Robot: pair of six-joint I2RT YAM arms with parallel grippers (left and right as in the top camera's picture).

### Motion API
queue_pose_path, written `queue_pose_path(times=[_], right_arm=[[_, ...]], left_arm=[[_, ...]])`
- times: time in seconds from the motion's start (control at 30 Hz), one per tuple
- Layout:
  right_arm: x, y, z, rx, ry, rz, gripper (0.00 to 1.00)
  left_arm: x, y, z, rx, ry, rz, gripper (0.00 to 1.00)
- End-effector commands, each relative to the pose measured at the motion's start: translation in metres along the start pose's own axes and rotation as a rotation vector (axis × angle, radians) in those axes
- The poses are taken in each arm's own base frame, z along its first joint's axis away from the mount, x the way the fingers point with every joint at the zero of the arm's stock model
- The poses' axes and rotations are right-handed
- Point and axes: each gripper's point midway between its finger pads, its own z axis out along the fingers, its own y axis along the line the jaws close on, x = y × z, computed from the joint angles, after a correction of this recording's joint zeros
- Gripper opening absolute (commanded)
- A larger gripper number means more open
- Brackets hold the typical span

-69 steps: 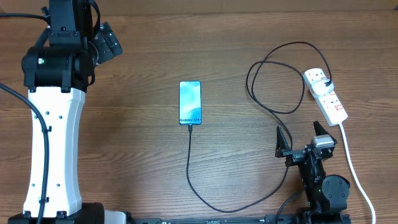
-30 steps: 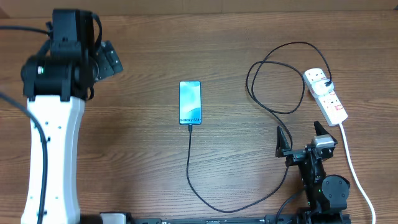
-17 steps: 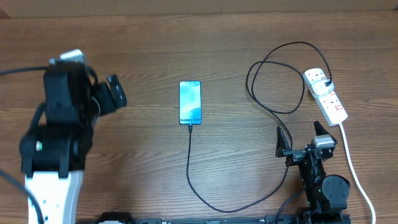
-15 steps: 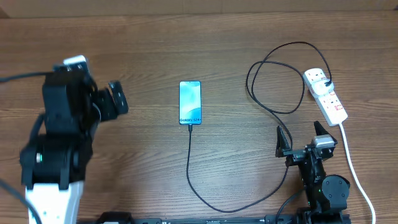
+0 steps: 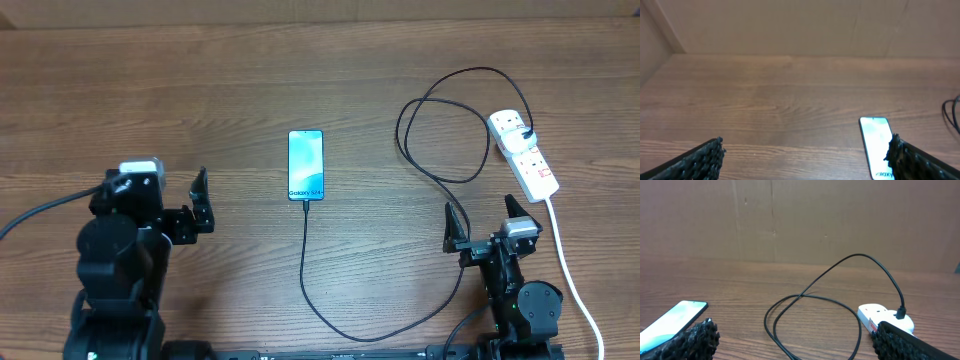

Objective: Plug charger to phone and switch on socket

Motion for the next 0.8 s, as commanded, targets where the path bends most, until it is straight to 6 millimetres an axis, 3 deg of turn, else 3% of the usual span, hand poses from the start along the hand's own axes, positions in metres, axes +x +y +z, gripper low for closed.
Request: queue_pose_path(times=[0.0, 0.13, 0.47, 0.77], right_arm=[[0.003, -0.001, 0.000, 0.007, 0.000, 0.003, 1.00], [0.003, -0.001, 0.000, 0.007, 0.000, 0.003, 1.00], [0.003, -0.001, 0.000, 0.007, 0.000, 0.003, 1.00], [0.003, -0.001, 0.000, 0.007, 0.000, 0.003, 1.00]], left_arm=[[0.020, -0.003, 0.007, 0.017, 0.029, 0.034, 0.99], [0.034, 0.002, 0.002, -0.005, 0.014, 0.033, 0.99], [0.042, 0.005, -0.023, -0.010, -0.191, 0.077, 1.00], [0.039, 0.005, -0.017, -0.011, -0.361, 0.065, 0.99]])
